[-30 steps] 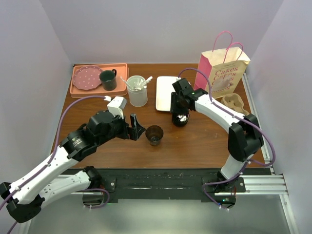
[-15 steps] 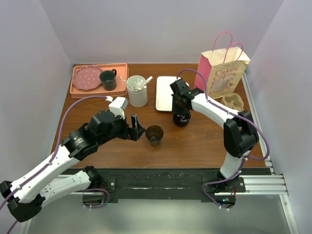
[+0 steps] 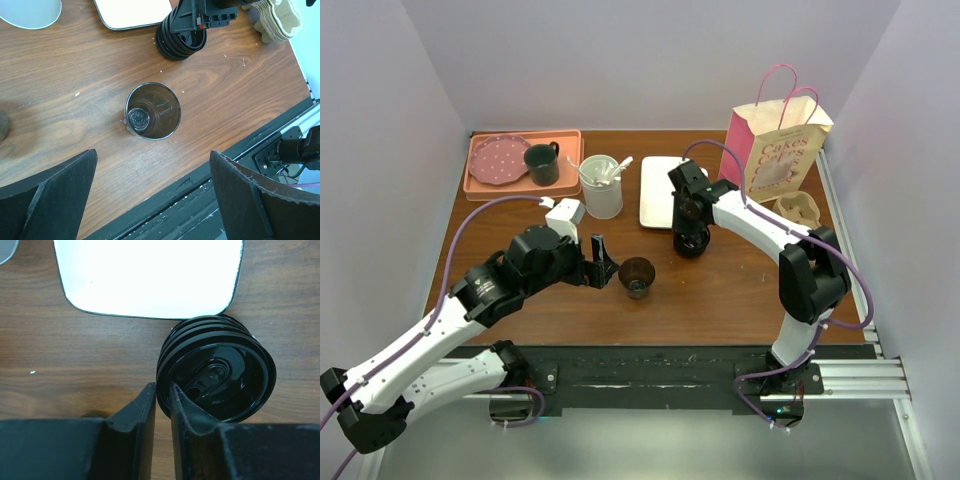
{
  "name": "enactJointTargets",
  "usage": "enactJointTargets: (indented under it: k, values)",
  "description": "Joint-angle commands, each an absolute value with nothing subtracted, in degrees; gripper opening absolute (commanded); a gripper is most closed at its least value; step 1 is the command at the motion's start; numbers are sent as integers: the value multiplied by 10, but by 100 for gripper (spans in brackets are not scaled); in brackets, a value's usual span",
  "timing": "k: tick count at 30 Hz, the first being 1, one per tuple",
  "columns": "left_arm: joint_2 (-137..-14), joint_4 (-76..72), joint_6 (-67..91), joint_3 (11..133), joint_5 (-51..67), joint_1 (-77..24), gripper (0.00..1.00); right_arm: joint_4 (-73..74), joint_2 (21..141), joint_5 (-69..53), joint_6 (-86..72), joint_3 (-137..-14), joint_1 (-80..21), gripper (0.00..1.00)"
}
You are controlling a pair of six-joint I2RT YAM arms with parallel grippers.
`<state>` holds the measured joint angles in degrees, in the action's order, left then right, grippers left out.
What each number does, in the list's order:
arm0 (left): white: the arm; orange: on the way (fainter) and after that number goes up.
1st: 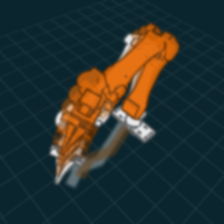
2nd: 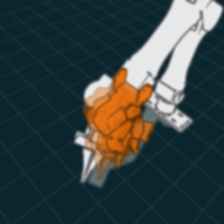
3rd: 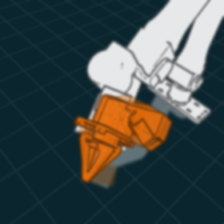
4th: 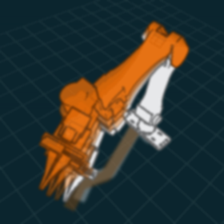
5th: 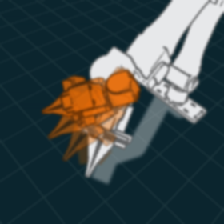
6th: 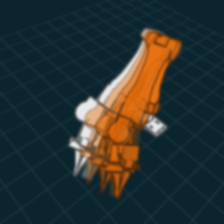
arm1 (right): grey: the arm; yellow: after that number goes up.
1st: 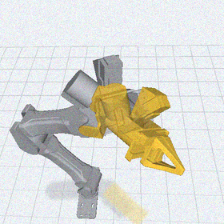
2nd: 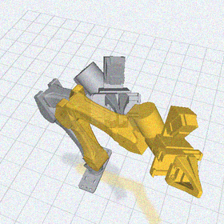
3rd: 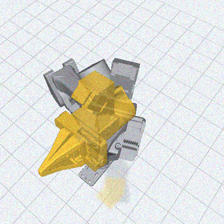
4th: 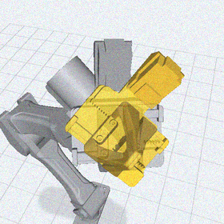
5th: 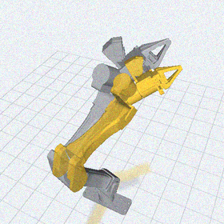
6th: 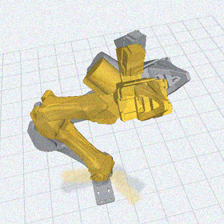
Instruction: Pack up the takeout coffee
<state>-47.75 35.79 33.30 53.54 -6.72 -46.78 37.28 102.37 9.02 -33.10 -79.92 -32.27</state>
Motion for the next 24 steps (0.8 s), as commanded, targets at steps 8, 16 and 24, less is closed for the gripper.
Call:
enactJointTargets:
  k: [8, 16, 24]
  values:
    - [-479, 352, 312, 546, -74, -468, 100, 381, 1022, 115, -345, -819, -334, 33]
    - [-473, 363, 312, 551, -77, -468, 100, 402, 1036, 139, -345, -835, -335, 27]
    - [-457, 374, 315, 549, -83, -468, 100, 384, 1018, 132, -339, -824, -335, 14]
